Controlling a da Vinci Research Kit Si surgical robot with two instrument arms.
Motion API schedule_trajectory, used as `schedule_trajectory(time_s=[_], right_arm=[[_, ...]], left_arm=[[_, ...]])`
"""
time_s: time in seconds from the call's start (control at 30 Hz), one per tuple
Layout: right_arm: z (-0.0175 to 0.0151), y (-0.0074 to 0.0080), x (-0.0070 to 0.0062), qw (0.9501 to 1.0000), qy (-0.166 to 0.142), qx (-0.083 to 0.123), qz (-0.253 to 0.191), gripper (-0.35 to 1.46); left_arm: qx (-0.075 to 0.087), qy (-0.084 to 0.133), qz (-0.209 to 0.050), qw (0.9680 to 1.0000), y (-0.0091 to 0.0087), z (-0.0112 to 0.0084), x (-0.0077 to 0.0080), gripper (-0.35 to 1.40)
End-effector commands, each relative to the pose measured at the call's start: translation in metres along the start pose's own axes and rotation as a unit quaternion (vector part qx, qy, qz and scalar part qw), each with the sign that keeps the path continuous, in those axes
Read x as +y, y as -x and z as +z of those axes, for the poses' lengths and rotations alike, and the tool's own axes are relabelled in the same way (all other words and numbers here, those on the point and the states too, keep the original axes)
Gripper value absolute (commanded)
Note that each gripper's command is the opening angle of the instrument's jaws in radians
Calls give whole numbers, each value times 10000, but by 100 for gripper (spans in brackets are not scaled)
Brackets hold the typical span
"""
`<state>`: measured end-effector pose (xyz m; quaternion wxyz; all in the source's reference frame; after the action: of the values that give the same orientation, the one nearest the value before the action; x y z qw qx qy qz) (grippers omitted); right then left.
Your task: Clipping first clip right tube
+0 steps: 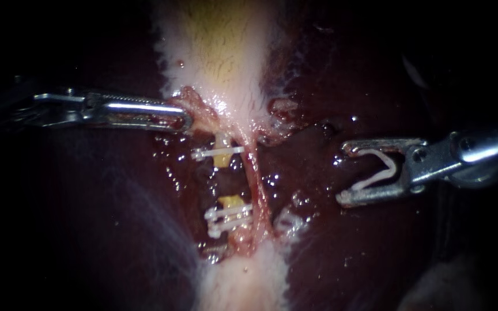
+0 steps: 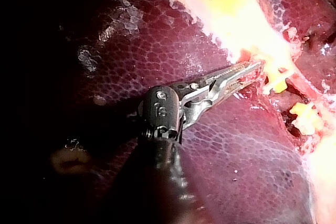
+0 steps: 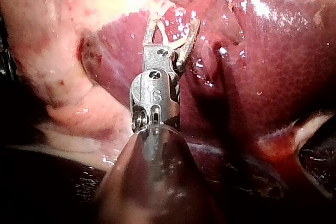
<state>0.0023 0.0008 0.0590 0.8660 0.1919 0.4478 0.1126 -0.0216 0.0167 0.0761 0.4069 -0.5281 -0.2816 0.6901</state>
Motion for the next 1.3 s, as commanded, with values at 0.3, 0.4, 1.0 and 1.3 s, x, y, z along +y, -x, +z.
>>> schedule_trajectory(time_s=[0.3, 0.4, 1.0, 1.3], right_arm=[[0, 0, -1, 10000, -17, 1, -2, 50], [0, 0, -1, 10000, -17, 1, -2, 50], [70, -16, -7, 9994, -31, 3, 335, 50], [133, -26, -3, 9986, 42, -1, 526, 50]], left_arm=[[154, 13, -37, 9999, -45, -53, 28, -35], [299, 19, 38, 9995, -63, -76, 45, -35], [360, -53, 143, 9992, -63, -77, 66, -35], [350, -25, 155, 9993, -60, -74, 66, -35]])
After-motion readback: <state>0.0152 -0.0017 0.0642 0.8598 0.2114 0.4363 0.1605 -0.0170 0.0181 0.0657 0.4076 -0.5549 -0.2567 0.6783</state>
